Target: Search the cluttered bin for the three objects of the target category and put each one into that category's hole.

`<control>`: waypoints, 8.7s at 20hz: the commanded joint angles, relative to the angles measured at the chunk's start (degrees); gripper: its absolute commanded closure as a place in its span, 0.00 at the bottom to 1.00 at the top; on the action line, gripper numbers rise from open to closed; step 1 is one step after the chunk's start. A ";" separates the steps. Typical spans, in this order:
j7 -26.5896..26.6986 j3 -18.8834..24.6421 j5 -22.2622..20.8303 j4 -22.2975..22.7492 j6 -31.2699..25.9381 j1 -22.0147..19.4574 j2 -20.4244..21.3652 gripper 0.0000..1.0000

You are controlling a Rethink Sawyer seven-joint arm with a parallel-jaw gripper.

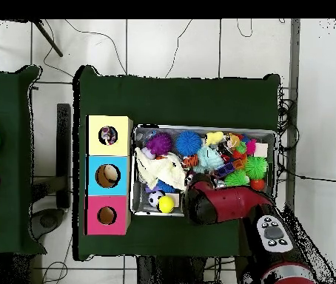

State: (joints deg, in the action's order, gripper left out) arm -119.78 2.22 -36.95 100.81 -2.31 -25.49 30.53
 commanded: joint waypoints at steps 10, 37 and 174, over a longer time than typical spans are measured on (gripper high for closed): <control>1.07 2.83 2.18 -0.68 -14.86 1.86 4.60 0.00; -2.24 6.96 2.26 2.00 -9.44 -1.68 0.38 0.00; -1.78 -6.02 -3.11 -3.14 11.67 6.72 -8.42 0.00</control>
State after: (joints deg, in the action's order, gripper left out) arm -119.78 -5.08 -36.55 101.94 5.22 -18.20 25.51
